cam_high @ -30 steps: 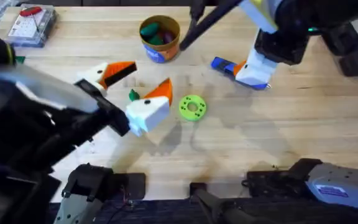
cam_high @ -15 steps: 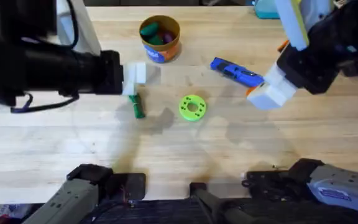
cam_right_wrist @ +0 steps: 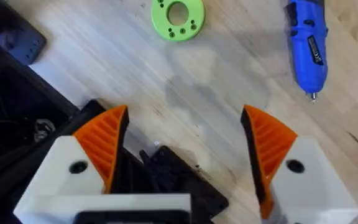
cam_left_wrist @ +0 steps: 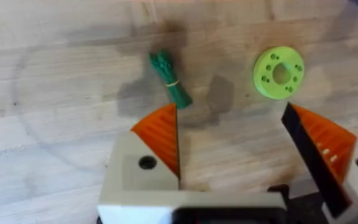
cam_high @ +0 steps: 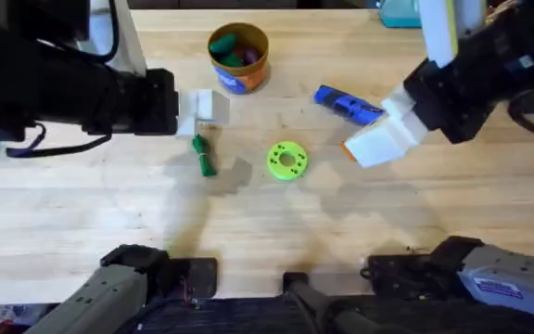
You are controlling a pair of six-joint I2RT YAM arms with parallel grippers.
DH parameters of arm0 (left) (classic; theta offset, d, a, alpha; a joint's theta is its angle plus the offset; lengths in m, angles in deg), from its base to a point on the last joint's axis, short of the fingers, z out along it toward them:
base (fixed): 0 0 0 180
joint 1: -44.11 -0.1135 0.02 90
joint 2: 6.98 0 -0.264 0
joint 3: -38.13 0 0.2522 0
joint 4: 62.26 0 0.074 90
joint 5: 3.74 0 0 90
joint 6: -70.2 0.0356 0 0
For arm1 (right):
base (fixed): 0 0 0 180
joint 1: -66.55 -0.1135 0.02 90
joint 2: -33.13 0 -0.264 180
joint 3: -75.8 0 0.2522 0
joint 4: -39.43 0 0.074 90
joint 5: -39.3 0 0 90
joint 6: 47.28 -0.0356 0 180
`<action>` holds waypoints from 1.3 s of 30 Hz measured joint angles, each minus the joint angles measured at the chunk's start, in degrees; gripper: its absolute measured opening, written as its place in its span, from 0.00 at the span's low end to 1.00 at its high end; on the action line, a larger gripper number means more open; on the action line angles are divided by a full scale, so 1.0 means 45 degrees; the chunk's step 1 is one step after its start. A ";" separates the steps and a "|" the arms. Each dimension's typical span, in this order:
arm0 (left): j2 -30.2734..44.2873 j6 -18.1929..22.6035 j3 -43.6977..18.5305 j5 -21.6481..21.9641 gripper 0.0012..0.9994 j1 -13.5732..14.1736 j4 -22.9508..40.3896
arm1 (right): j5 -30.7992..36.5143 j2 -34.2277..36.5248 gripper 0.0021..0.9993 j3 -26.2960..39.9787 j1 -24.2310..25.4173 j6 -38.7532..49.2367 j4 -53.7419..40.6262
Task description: Pick up the gripper from the table and insert it into the empty holder that is missing its gripper. Then pick up a screw, insert it into the mounting hole, and use the screwdriver to tighten it. Finally, clean up the table by picking up the vegetable and placing it into the bucket.
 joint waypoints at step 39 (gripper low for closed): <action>0.0408 -0.1273 0.3560 0.2026 0.99 0.0000 -0.1994 | -0.0190 0.0000 1.00 0.0000 0.0190 -0.0500 0.0143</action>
